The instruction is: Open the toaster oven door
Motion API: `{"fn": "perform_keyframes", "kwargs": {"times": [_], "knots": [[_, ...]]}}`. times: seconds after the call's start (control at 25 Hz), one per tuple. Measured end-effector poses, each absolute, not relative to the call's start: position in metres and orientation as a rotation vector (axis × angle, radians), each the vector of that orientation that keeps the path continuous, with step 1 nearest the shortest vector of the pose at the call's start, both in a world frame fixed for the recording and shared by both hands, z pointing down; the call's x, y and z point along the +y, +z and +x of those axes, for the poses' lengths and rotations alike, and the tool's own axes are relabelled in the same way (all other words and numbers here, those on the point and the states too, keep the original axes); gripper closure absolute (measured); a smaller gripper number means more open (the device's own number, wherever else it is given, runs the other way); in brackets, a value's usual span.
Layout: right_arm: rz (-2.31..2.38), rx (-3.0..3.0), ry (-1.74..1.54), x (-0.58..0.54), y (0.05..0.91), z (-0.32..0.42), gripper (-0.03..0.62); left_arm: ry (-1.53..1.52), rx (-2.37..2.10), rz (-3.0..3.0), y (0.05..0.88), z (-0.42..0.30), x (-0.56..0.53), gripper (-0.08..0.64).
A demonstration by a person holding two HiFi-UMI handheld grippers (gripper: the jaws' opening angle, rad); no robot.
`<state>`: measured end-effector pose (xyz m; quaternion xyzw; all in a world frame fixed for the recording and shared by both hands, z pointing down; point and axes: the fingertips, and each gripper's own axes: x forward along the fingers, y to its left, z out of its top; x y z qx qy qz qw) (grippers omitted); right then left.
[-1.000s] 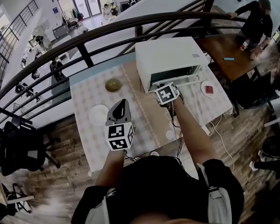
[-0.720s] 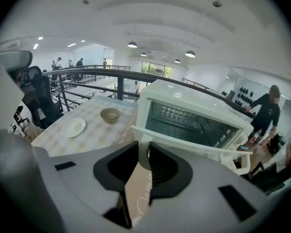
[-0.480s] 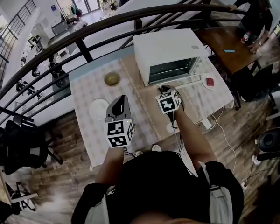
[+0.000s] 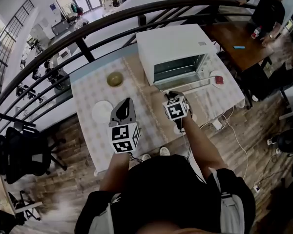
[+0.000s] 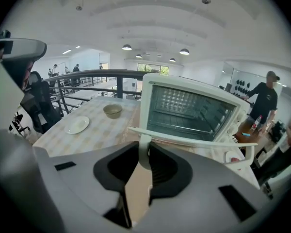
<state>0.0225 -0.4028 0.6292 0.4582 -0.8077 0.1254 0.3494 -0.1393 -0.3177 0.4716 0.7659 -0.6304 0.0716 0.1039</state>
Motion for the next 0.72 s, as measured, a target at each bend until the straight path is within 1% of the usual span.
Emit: {"fn": "perform_keyframes", "kwargs": {"times": [0.44, 0.72], "knots": [[1.248, -2.072, 0.336, -0.369, 0.675, 0.032, 0.517, 0.243, -1.829, 2.283, 0.473, -0.126, -0.319, 0.548], [1.299, -2.086, 0.398, -0.356, 0.703, 0.041, 0.52, 0.259, -1.83, 2.292, 0.472, -0.118, -0.32, 0.548]]}}
